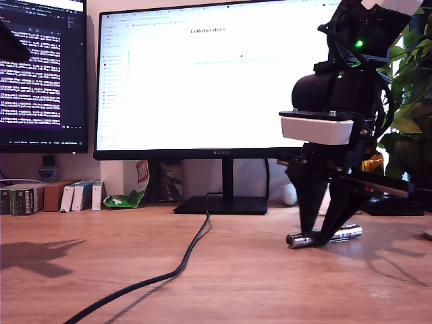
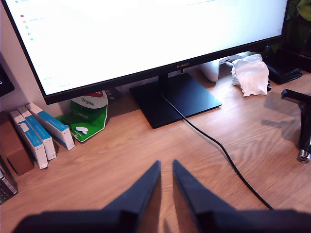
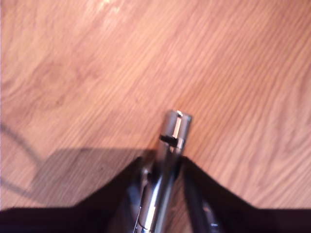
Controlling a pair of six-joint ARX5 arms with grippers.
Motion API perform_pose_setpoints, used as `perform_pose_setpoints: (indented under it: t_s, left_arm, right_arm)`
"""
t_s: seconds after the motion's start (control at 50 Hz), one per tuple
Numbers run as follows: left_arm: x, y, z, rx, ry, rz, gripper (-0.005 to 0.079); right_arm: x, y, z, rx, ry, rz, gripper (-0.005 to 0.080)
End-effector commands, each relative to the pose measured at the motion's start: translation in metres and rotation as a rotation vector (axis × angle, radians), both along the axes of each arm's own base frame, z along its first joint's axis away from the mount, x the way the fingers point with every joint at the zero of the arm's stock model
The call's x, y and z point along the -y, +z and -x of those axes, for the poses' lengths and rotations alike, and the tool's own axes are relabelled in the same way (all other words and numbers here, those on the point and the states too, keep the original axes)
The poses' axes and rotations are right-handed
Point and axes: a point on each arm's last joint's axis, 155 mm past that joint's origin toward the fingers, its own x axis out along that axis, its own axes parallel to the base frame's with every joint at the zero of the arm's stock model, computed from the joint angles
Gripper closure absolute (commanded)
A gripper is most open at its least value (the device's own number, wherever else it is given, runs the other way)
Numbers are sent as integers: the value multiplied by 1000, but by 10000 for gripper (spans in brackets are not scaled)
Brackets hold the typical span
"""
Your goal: Pick the metallic laser pointer with your right arm, pass it to your left arm, then place it down to the left side of the table
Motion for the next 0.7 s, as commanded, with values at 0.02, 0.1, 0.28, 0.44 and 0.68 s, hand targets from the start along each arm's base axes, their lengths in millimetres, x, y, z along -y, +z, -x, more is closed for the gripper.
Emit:
perform_pose_setpoints:
  t_s: [0.02, 0.1, 0.28, 0.44, 0.68]
  left_arm:
    - [0, 2, -1, 9, 1, -2, 680]
    - [0, 2, -1, 10, 0, -3, 680]
    - [0, 2, -1, 9, 1, -2, 680]
    - [0, 3, -1, 10, 0, -2, 680]
    - [0, 6, -2, 23, -1, 0, 679]
  right_arm:
    - [2, -9, 6, -30, 1, 3, 645]
    - [2, -8, 6, -30, 1, 3, 688]
    - [0, -8, 4, -17, 5, 3, 765]
    - [-12, 4, -3, 20, 11, -8, 765]
    - [-61, 65, -28, 127, -97, -155, 765]
